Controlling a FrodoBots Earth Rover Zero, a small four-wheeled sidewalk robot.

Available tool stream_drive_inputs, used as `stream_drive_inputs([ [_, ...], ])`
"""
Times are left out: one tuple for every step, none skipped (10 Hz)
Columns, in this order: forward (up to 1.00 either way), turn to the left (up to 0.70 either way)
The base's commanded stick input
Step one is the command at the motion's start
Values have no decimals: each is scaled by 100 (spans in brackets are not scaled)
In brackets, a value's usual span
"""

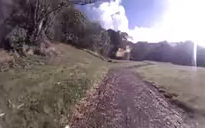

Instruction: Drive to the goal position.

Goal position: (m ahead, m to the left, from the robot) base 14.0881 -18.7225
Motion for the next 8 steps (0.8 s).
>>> stream_drive_inputs([
  [70,0],
  [70,0],
  [70,0],
  [70,0],
  [70,0],
  [70,0],
  [70,0],
  [70,0],
])
